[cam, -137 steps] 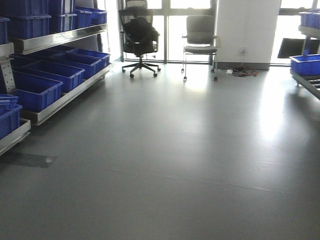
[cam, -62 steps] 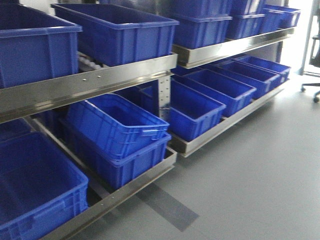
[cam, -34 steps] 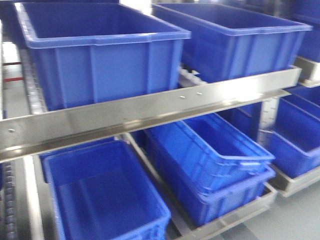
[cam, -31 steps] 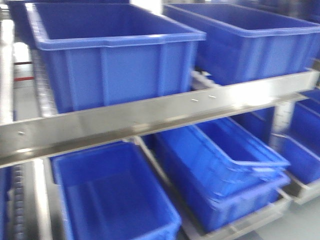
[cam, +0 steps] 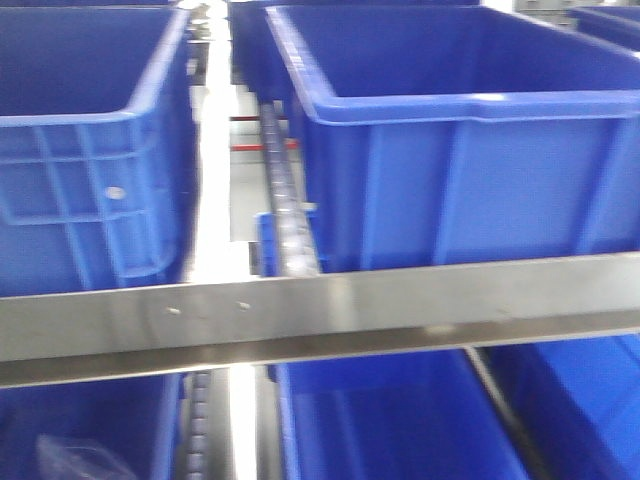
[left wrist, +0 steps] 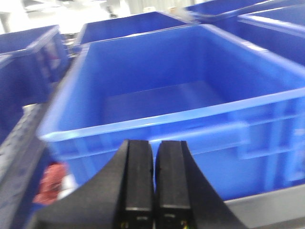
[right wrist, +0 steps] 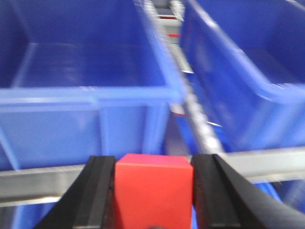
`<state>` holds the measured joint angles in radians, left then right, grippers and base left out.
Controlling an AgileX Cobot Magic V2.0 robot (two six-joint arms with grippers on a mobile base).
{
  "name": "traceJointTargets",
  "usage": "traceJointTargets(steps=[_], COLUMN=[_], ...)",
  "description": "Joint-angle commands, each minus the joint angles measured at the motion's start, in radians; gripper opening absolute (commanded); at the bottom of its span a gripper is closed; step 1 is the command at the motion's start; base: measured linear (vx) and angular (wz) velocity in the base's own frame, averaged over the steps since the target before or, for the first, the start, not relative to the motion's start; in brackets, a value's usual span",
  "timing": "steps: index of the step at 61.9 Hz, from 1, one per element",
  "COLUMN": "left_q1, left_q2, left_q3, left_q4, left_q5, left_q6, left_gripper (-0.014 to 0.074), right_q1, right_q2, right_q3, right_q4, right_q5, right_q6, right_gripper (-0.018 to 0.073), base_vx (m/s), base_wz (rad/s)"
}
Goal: Pick red cube and place on left shelf
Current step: 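Drive the base toward the shelf rack of blue crates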
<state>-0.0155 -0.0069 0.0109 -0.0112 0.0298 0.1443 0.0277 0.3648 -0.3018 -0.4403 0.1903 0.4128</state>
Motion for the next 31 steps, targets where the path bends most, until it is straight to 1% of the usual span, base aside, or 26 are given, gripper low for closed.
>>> traceJointTargets(steps=[1,12,25,31], left_q1=[-0.005,-0.005,-0.005,-0.005], left_q2=[0.004,0.004,0.004,0.004], left_q3=[0.022,0.022,0.022,0.022], left_q4=[-0.005,-0.005,-0.005,-0.005], left_q5=[-0.090,-0.090,-0.090,-0.090], left_q6=[0.001,0.001,0.001,0.001], left_gripper=[0.0106,0.0106,0.0106,0.0106], right_q1=[-0.006,-0.006,-0.006,-0.006], right_q2=[0.009,0.009,0.009,0.009], right_q3=[-0.029,-0.029,-0.029,-0.029], right_q4=[-0.021,-0.021,-0.021,-0.021], right_q5=[-0.074,-0.074,-0.074,-0.074], right_q6=[-0.007,-0.007,-0.007,-0.007], right_gripper=[0.0057,0.0057,0.0057,0.0057], base_vx=[0.13,0.10,0.07,0.05], base_wz=[0.54,0.38,0.26,0.02])
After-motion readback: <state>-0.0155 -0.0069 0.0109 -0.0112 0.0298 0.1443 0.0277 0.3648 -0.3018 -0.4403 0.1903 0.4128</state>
